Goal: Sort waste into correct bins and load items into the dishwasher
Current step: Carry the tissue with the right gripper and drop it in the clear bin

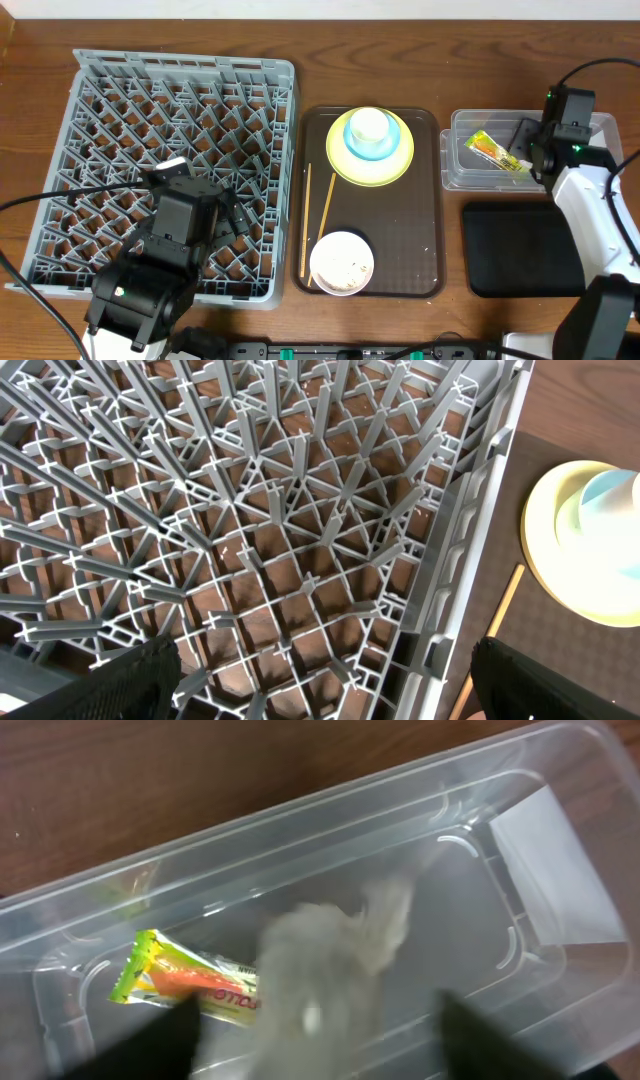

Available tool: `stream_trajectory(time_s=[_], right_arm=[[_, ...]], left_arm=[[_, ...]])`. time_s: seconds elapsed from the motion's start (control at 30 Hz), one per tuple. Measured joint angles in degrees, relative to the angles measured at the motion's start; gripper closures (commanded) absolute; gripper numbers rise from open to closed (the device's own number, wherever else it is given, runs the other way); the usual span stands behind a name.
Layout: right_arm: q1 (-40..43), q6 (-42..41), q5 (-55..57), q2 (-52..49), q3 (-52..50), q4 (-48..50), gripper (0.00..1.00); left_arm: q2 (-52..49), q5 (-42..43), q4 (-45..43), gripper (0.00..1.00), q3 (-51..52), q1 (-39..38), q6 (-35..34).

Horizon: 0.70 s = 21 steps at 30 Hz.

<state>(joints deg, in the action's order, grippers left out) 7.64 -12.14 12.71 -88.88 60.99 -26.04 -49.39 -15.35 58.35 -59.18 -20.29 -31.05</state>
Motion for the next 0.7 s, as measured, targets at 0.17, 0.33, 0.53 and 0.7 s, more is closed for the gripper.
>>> stream_trajectory(time_s=[0.17,0.33,0.53,0.7], right_arm=[[0.0,1.3,-1.5,0.6,0.0,-1.0,0.01],[-0.1,2.1,-15.0,6.9,-0.1,-6.4,0.01],[-1.3,2.2,-40.5,17.5,-0.1,-11.8,0.01],[-5.8,2.5,-56.9,19.4,-0.1,-17.7,0.5]], left_arm=[[0.0,0.0,0.0,0.06,0.0,0.0,0.0],[0.0,0.0,0.0,0.06,0.0,0.0,0.0],[0.0,0.0,0.0,0.06,0.0,0.0,0.0],[0.0,0.0,0.0,0.06,0.0,0.0,0.0]])
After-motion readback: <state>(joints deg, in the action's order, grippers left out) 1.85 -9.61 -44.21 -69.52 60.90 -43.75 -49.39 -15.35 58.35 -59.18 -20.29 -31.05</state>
